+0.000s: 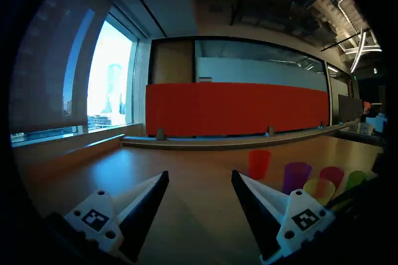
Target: Pour water
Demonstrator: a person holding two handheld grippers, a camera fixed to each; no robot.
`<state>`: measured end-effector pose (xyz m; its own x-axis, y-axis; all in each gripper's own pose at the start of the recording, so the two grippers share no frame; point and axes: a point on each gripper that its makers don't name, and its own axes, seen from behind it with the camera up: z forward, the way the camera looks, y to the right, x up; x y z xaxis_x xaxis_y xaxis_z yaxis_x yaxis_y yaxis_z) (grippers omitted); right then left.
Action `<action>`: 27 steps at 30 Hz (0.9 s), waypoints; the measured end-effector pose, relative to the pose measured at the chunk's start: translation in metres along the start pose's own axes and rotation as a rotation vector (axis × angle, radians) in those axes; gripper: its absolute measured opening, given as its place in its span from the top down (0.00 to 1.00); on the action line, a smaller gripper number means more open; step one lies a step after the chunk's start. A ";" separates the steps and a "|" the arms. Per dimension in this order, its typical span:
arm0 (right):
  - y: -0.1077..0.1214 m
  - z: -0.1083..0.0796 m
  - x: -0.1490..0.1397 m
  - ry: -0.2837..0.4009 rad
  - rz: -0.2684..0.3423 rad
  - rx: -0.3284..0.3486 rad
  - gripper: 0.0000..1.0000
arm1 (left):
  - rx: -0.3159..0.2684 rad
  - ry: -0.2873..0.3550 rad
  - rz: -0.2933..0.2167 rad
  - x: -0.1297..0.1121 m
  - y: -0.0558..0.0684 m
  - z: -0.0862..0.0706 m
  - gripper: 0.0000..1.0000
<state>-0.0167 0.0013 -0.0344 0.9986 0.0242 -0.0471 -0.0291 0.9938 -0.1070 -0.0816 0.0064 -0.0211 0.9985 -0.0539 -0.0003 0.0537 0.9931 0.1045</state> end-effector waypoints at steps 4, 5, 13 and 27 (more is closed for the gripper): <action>-0.003 0.005 -0.010 0.006 0.020 0.019 0.02 | 0.000 0.000 0.000 0.000 0.000 0.000 0.07; -0.004 0.006 -0.013 0.007 0.027 0.026 0.03 | 0.000 0.000 0.000 0.000 0.000 0.000 0.07; 0.002 0.021 -0.020 0.012 0.105 0.041 0.03 | 0.000 0.000 0.000 0.000 -0.001 -0.001 0.07; 0.000 0.024 -0.039 -0.013 0.089 0.041 0.02 | 0.000 0.000 0.000 -0.001 0.000 -0.001 0.07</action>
<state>-0.0543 0.0030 -0.0086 0.9927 0.1136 -0.0412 -0.1160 0.9913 -0.0619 -0.0823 0.0067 -0.0218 0.9985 -0.0539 -0.0003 0.0536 0.9930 0.1048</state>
